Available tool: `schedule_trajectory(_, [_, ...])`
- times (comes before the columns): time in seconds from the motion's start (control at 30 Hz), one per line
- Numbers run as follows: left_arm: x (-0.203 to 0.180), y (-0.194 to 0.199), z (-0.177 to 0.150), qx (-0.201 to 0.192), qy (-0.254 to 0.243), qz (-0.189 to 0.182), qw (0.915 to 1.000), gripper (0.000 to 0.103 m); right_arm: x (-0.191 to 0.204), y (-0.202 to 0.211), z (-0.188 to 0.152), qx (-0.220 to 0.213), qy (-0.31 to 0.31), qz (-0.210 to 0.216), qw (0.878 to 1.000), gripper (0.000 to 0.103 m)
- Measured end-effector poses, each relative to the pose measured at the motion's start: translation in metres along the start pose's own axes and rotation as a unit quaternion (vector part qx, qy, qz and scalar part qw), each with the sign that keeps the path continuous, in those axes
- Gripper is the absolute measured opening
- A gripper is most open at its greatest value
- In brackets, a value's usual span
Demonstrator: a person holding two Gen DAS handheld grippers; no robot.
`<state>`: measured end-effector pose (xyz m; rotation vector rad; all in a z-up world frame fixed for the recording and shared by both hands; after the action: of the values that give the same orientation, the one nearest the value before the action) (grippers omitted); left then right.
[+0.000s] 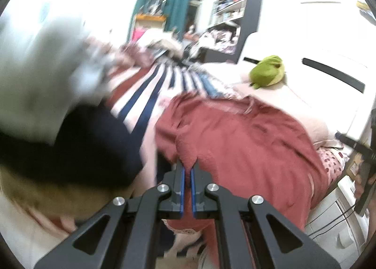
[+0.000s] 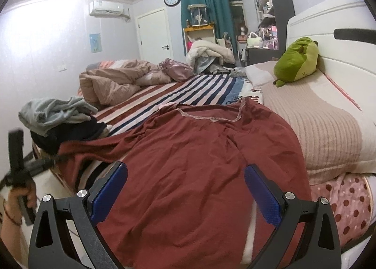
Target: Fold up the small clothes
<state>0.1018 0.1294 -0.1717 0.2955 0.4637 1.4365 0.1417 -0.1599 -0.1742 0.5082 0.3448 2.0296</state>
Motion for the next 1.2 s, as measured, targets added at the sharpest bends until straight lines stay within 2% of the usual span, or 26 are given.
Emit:
schedule_trajectory(0.13, [-0.071, -0.005, 0.052, -0.028, -0.055, -0.051, 0.9968, 0.002, -0.024, 0.011, -0.003, -0.014, -0.01, 0.006, 1.0, 0.1])
schedule_trajectory(0.23, [-0.133, -0.027, 0.06, -0.011, -0.1, -0.088, 0.991, 0.002, -0.043, 0.018, -0.007, -0.021, -0.015, 0.006, 1.0, 0.1])
schedule_trajectory(0.3, [-0.178, -0.053, 0.046, 0.025, -0.123, -0.13, 0.9836, 0.002, -0.063, 0.023, -0.012, -0.023, -0.021, -0.003, 1.0, 0.1])
schedule_trajectory(0.4, [-0.232, -0.099, -0.01, 0.121, -0.109, -0.209, 0.9643, 0.003, -0.09, 0.03, -0.023, -0.02, -0.041, -0.016, 0.999, 0.1])
schedule_trajectory(0.47, [-0.251, -0.117, -0.039, 0.161, -0.113, -0.226, 0.9541, 0.007, -0.104, 0.033, -0.032, -0.015, -0.056, -0.021, 0.998, 0.1])
schedule_trajectory(0.53, [-0.261, -0.116, -0.059, 0.178, -0.128, -0.234, 0.9473, 0.022, -0.117, 0.034, -0.042, -0.004, -0.067, -0.027, 0.997, 0.1])
schedule_trajectory(0.57, [-0.266, -0.106, -0.065, 0.177, -0.131, -0.239, 0.9456, 0.027, -0.121, 0.033, -0.045, 0.0, -0.069, -0.028, 0.997, 0.1])
schedule_trajectory(0.6, [-0.264, -0.101, -0.064, 0.173, -0.133, -0.24, 0.946, 0.038, -0.124, 0.032, -0.048, 0.005, -0.071, -0.027, 0.997, 0.1])
schedule_trajectory(0.63, [-0.258, -0.093, -0.059, 0.165, -0.131, -0.235, 0.9488, 0.045, -0.123, 0.03, -0.051, 0.01, -0.073, -0.021, 0.997, 0.1])
schedule_trajectory(0.73, [-0.227, -0.08, -0.041, 0.145, -0.111, -0.206, 0.9613, 0.048, -0.109, 0.023, -0.054, 0.019, -0.073, 0.016, 0.997, 0.099])
schedule_trajectory(0.87, [-0.186, -0.08, -0.027, 0.127, -0.08, -0.163, 0.975, 0.057, -0.065, 0.004, -0.062, 0.052, -0.059, 0.081, 0.994, 0.075])
schedule_trajectory(0.97, [-0.158, -0.078, -0.032, 0.128, -0.06, -0.141, 0.9799, 0.058, -0.028, -0.02, -0.079, 0.097, -0.045, 0.12, 0.987, 0.07])
schedule_trajectory(1.0, [-0.15, -0.077, -0.036, 0.129, -0.052, -0.138, 0.9807, 0.058, -0.021, -0.027, -0.085, 0.111, -0.041, 0.118, 0.986, 0.067])
schedule_trajectory(1.07, [-0.136, -0.074, -0.04, 0.131, -0.03, -0.141, 0.9808, 0.058, -0.01, -0.043, -0.1, 0.141, -0.032, 0.1, 0.984, 0.047])
schedule_trajectory(1.1, [-0.135, -0.074, -0.044, 0.131, -0.023, -0.145, 0.9805, 0.058, -0.007, -0.05, -0.107, 0.154, -0.023, 0.087, 0.984, 0.041])
schedule_trajectory(1.13, [-0.132, -0.073, -0.046, 0.13, -0.017, -0.149, 0.9802, 0.058, -0.006, -0.057, -0.113, 0.164, -0.001, 0.064, 0.984, 0.029])
schedule_trajectory(1.17, [-0.129, -0.072, -0.047, 0.128, -0.016, -0.151, 0.9801, 0.058, -0.007, -0.062, -0.119, 0.176, 0.043, 0.025, 0.983, 0.014])
schedule_trajectory(1.2, [-0.128, -0.071, -0.048, 0.127, -0.015, -0.152, 0.9801, 0.058, -0.009, -0.062, -0.121, 0.179, 0.076, -0.003, 0.981, 0.008])
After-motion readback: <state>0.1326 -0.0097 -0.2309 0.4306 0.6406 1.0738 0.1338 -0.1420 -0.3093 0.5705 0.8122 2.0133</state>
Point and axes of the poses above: each gripper's, at about its wrist camera, not at the fingertips, and y roughly against the way its jaws point, x to its left, z to its top, the point moved 10 cm from there along -y, roughly the way its jaws point, and after that the axes turned 3 degrees about -y, right-handed, at the moved point
